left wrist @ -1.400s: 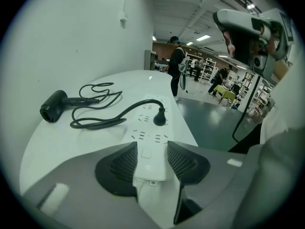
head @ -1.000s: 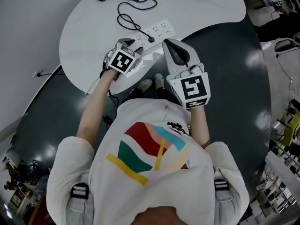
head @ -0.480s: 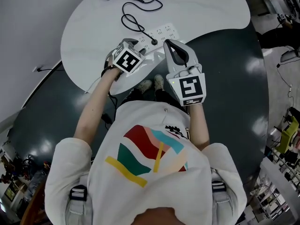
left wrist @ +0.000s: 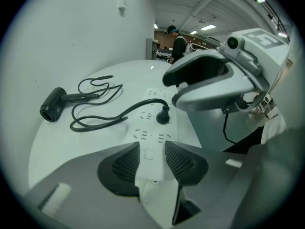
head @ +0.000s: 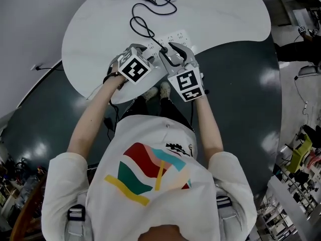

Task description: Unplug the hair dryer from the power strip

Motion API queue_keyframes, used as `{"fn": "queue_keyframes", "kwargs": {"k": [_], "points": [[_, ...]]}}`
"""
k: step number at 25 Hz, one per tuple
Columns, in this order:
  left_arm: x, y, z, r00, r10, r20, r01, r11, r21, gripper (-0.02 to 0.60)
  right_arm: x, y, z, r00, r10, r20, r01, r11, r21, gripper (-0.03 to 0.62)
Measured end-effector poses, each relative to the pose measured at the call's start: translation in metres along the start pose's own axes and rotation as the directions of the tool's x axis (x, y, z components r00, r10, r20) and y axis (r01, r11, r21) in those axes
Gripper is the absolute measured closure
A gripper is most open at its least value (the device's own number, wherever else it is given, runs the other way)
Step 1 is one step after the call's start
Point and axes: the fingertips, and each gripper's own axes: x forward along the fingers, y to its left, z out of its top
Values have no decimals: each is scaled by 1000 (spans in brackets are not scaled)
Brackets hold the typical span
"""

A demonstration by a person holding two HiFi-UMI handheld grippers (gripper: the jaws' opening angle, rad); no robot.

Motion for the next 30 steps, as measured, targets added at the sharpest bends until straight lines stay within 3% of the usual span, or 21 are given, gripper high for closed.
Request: {"fn": "queue_keyframes", "kwargs": {"k": [8,11,20,27,30], "points": [[0,0,0,1000,-8,-17,8,1000,-8,413,32,3,-20,998,49,-50,-49,999,-13,460],[3,1,-1,999,-12,-29,12,1000,-5,414,36,3,-27,997,58,-58,-59,998,-22,519],[1,3,-16,994,-23,-104,23,1000,5,415,45,14,-33,996,57,-72,-59,998,-25,523],[8,1,-4,987,-39,-159,41,999,13,414,42,3,-31,992,36,-119,-49,993,-105,530],[8,2,-5,980,-52,-194,56,998,19,414,42,2,-29,994,49,-101,-53,998,-31,531]]}}
